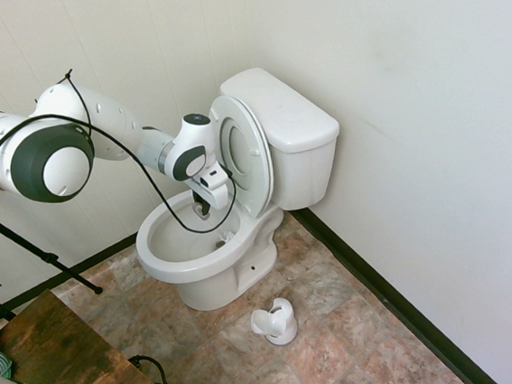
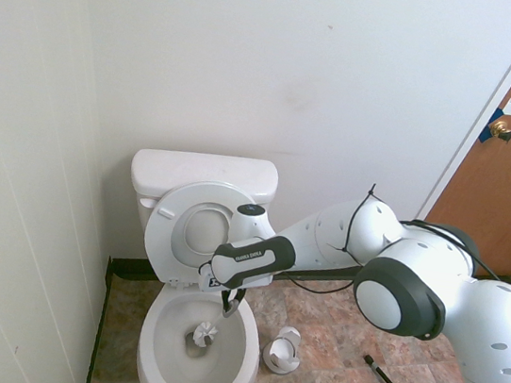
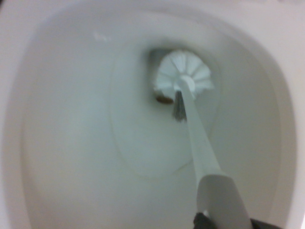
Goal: Clean the toilet
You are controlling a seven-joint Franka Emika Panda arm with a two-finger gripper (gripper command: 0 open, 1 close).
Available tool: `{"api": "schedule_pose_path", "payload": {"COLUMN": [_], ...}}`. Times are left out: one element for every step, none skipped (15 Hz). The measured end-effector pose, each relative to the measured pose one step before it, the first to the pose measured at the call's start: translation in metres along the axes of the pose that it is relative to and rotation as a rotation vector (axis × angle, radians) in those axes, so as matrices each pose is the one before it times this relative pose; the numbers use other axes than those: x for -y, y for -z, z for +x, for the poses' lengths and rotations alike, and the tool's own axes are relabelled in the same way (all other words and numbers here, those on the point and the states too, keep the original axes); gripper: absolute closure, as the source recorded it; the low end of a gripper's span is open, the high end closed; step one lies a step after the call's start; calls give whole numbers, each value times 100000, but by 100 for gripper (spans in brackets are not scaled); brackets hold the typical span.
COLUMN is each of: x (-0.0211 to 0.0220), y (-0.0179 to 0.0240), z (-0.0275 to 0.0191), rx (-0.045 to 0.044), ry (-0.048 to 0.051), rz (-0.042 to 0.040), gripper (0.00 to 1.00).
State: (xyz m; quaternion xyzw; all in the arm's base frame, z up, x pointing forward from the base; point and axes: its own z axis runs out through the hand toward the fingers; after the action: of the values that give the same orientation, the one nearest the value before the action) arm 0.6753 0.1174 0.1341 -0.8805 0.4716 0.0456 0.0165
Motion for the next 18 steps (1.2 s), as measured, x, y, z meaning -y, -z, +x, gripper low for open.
{"api": "schedule_pose_path", "payload": {"x": [1204,1206,1078,1025,902,928,909,744,520,276,16,-119,-100,-236,-438,-568,-697,-794], "y": [528,617,509,473,424,580,533,381,180,108,186,317,777,1227,1611,2069,2029,1876], "z": [-303,-409,-517,-567,-646,-598,-635,-584,-483,-335,-87,-3,-67,-270,-539,-651,-709,-579], "rx": [-1270,-1245,-930,-1119,-788,-869,-507,-508,-221,145,332,307,-144,-891,-842,-659,-421,-421], "ry": [-190,117,567,539,784,940,927,893,257,-15,-813,-938,-466,-251,-27,45,118,-34], "rz": [880,789,160,129,167,374,205,-72,-394,-667,-786,-1108,-511,-114,-21,-130,-203,31], "gripper": [100,100,100,100,100,100,100,100,100,100,100,100,100,100,100,100,100,100]}}
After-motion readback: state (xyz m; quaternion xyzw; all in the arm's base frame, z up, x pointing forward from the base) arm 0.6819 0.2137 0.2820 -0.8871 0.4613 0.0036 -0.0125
